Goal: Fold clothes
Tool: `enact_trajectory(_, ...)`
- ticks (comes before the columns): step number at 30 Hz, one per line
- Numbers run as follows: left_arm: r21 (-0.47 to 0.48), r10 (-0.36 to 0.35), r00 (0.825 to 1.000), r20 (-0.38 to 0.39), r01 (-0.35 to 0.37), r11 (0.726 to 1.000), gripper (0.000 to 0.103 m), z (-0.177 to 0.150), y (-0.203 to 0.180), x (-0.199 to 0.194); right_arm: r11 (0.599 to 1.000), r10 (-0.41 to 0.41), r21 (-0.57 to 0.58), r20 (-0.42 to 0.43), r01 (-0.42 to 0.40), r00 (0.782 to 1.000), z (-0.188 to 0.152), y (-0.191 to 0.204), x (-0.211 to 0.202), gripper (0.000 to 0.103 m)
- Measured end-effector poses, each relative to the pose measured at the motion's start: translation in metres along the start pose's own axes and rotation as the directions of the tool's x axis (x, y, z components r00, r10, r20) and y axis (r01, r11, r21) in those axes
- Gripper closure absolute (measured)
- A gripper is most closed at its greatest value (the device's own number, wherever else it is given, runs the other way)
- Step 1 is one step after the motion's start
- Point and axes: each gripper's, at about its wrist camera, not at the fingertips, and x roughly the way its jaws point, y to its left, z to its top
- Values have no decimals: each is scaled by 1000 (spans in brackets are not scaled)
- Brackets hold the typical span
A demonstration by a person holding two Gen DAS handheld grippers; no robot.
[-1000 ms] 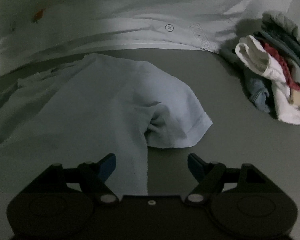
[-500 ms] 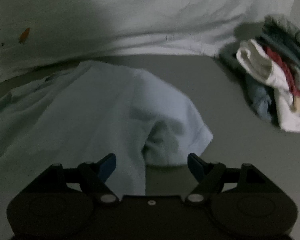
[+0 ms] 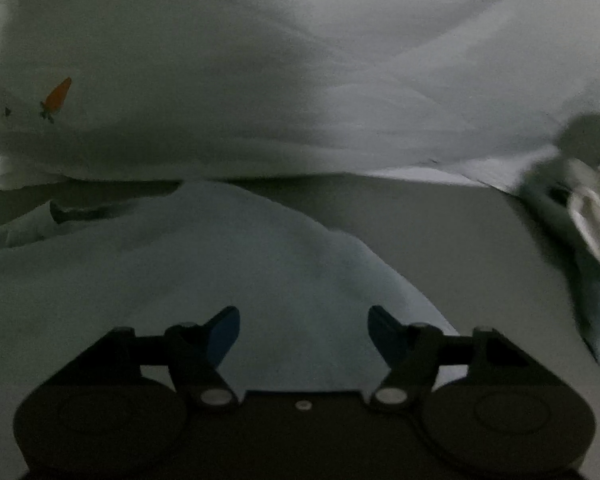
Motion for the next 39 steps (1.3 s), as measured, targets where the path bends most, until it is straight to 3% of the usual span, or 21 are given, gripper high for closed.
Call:
enact_trajectory(4, 210, -78, 993, -83, 94, 973, 31, -18, -52, 41, 997, 38, -62, 21, -36, 999, 25, 13, 36, 31)
enact_trajectory(8, 438, -101, 988, -121, 144, 888, 26, -30, -83, 69, 983, 100, -153, 15, -96, 995, 46, 23, 72, 31)
enact_trajectory(10, 530, -67, 991, -112, 117, 840, 26, -31, -92, 82, 971, 137, -202, 24, -129, 990, 56, 27, 89, 30)
enact_trajectory(12, 583, -22, 995, -97, 75, 809, 26, -29, -94, 97, 959, 183, -222, 22, -173, 983, 64, 29, 103, 27)
enact_trajectory(14, 569, -28, 992, -121, 92, 817, 31, -22, -89, 112, 947, 230, -228, -14, -227, 973, 72, 31, 120, 26)
enact_trajectory(15, 545, -53, 988, -146, 124, 829, 49, -18, -84, 118, 940, 247, -230, -47, -251, 968, 74, 32, 129, 29)
enact_trajectory(16, 522, -69, 985, -160, 143, 841, 74, -14, -80, 123, 934, 266, -227, -81, -278, 960, 76, 32, 137, 34)
enact_trajectory(17, 494, -75, 983, -167, 149, 857, 90, -11, -76, 127, 929, 291, -212, -94, -304, 952, 79, 31, 140, 48)
enact_trajectory(19, 424, -99, 983, -152, 156, 892, 96, -2, -71, 132, 931, 305, -183, -90, -317, 948, 86, 27, 142, 91)
enact_trajectory(20, 384, -112, 985, -131, 154, 910, 96, 5, -68, 134, 929, 323, -161, -84, -332, 943, 89, 24, 142, 100)
enact_trajectory(23, 308, -93, 994, -64, 109, 945, 96, 31, -62, 146, 930, 350, -102, -38, -352, 936, 98, 20, 141, 100)
enact_trajectory(28, 278, -18, 991, -129, 54, 959, 91, 43, -67, 193, 953, 247, -179, -11, -245, 969, 91, 49, 152, 98)
enact_trajectory(29, 277, 1, 993, -118, 32, 960, 87, 41, -69, 193, 958, 221, -185, -7, -219, 975, 90, 54, 152, 92)
enact_trajectory(30, 268, 22, 995, -100, 5, 963, 78, 40, -71, 187, 964, 189, -190, -7, -187, 982, 90, 56, 148, 73)
enact_trajectory(32, 220, 61, 995, -80, -42, 975, 65, 39, -70, 167, 974, 144, -179, 10, -140, 990, 88, 54, 131, 53)
enact_trajectory(36, 86, -6, 1000, -16, 7, 996, 48, 25, -56, 91, 983, 169, -85, 89, -161, 982, 65, 19, 69, 47)
enact_trajectory(39, 45, 12, 1000, 14, -13, 999, 40, 1, -49, 26, 995, 96, 26, 102, -99, 990, 28, -20, 16, 44)
